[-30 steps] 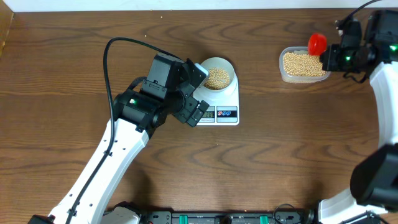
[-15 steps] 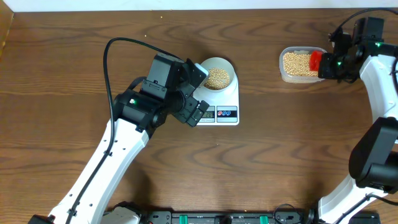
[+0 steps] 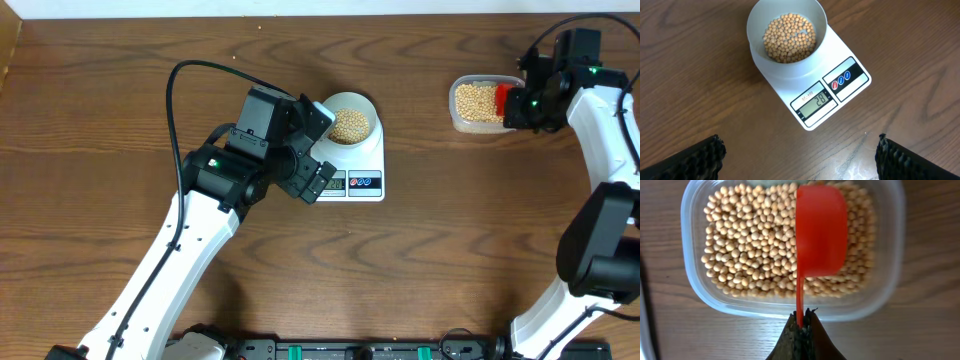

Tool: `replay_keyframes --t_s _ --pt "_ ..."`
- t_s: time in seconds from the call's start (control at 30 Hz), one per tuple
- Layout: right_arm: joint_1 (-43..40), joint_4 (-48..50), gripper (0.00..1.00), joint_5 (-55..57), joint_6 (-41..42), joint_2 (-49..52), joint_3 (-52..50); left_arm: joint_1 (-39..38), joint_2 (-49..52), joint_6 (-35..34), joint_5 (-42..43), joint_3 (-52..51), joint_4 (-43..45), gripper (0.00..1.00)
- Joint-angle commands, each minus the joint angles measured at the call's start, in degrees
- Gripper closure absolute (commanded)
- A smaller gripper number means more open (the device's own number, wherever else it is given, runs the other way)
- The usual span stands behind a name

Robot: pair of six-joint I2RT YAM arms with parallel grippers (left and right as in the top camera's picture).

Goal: Scoop item into bowl and weigh 50g on scale

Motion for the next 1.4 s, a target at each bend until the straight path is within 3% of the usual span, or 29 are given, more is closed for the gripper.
replay_keyframes --t_s 0.0,0.47,1.0,1.37 --pt "0.55 -0.92 0.99 -6.71 0.02 3.37 -0.57 0.2 0.13 -0.09 0.66 0.2 -0.02 0.02" --pt "-4.46 -0.66 0.99 -26.25 -0.39 3.89 -0.55 0.2 0.13 -0.09 0.66 0.2 -0.02 0.02" --pt "-14.23 -0.28 0.99 -38.42 -0.42 3.91 -0.55 0.2 0.13 -0.09 0.66 0.22 -0.02 0.02" --pt "-16.55 -0.59 0.99 -45.31 -1.49 3.91 -0.55 0.2 0.13 -0.09 0.66 0.2 -0.02 0.02"
